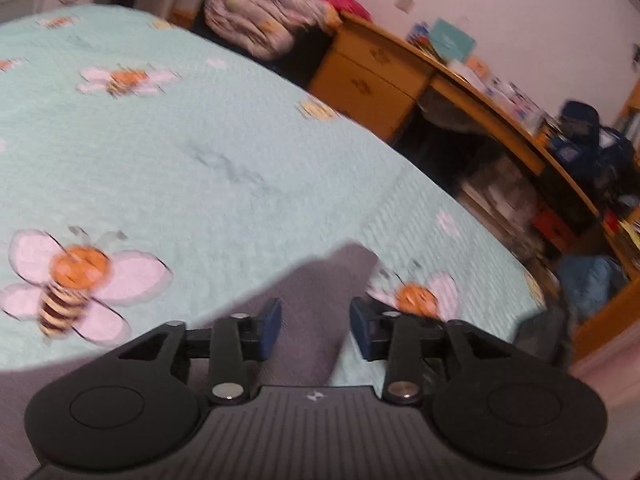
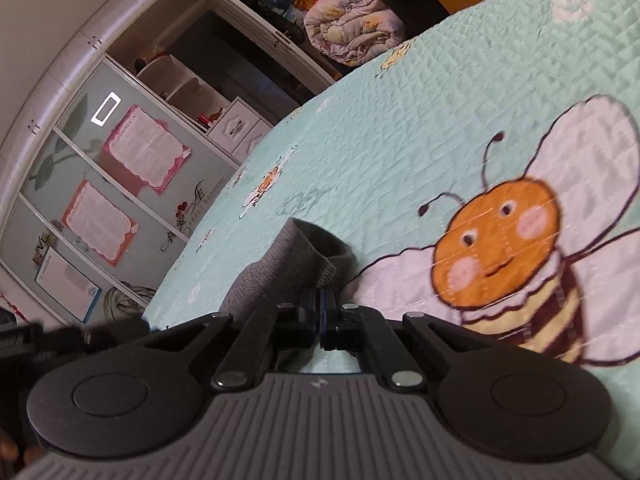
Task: Fold clothes
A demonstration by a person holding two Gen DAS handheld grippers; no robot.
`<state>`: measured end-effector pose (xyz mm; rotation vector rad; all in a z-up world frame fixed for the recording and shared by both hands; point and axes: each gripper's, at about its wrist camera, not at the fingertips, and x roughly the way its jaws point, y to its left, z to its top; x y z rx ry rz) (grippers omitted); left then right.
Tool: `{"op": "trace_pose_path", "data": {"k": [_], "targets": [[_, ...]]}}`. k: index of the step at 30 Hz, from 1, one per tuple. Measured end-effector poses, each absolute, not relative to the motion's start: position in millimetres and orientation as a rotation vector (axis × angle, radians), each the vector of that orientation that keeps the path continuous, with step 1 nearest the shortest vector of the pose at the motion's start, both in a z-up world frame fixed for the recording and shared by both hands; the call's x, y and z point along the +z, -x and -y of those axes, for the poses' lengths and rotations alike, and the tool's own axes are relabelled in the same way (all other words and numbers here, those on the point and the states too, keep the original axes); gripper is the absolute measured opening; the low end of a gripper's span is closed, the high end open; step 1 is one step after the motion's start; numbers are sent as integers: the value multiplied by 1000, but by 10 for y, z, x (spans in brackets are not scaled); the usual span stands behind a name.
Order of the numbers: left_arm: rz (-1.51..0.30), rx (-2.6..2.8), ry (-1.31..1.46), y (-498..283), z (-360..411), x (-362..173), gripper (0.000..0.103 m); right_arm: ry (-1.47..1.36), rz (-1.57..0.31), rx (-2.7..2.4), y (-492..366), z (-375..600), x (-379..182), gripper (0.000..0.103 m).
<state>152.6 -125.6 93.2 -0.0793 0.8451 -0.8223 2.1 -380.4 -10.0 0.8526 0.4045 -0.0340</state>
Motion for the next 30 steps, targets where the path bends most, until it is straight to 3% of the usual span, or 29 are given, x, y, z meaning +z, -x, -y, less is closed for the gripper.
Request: {"op": "trace_pose_path", "data": {"k": [15, 17, 18, 19, 20, 24, 30], "targets": [[-971, -842, -177, -1969, 1844, 477, 58, -921, -452, -2, 48, 4002, -280, 0], [-976, -852, -175, -1966, 1840, 430, 55, -934, -451, -2, 40, 4001, -275, 0], [-977, -861, -181, -1956, 1847, 414, 48, -935, -453, -2, 34, 3998, -271, 0], [-964, -868, -210, -1929, 1871, 417, 19, -935, -454, -2, 29, 3996, -268, 0], [-947, -875, -244, -1899, 1897, 425, 1, -934, -457, -3, 23, 3996, -267, 0], [-806, -793, -295, -1960, 1900, 627, 2, -927, -468, -8, -3, 3992, -251, 0], [-834, -733, -364, -2179, 1967, 459, 2, -929, -474, -9, -32, 3986, -265, 0]]}}
